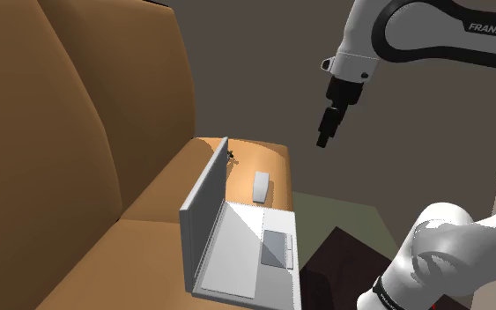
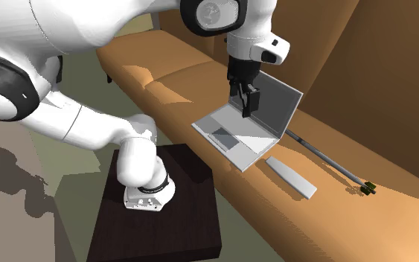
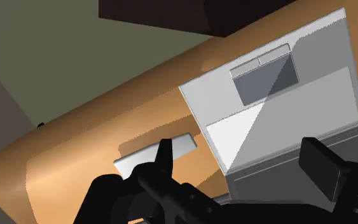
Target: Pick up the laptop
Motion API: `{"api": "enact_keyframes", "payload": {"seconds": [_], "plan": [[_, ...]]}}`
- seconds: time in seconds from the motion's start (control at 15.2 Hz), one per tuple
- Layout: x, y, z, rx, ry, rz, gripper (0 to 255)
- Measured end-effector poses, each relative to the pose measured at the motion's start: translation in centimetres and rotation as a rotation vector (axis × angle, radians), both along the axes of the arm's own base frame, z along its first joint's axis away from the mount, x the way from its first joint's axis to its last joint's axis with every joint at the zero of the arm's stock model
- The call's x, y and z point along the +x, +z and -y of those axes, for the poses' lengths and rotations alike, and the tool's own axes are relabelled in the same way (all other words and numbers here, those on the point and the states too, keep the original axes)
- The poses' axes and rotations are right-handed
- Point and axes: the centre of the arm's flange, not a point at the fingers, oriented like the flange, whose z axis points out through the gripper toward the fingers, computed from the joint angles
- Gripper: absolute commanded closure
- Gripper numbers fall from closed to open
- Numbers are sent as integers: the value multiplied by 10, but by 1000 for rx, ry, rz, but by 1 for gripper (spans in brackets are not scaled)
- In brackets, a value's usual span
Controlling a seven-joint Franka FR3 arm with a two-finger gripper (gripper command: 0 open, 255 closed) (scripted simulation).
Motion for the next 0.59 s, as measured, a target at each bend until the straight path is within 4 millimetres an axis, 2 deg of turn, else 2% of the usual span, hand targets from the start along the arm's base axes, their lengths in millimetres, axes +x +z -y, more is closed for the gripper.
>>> {"api": "enact_keyframes", "payload": {"seconds": [0.07,0.2,0.4,0.59], "plan": [[0,0,0,0,0,0,0],[-1,-3,-17,-3,-52,10,0],[1,-6,-54,-9,-181,33,0],[7,-19,-95,-16,-322,58,0]]}}
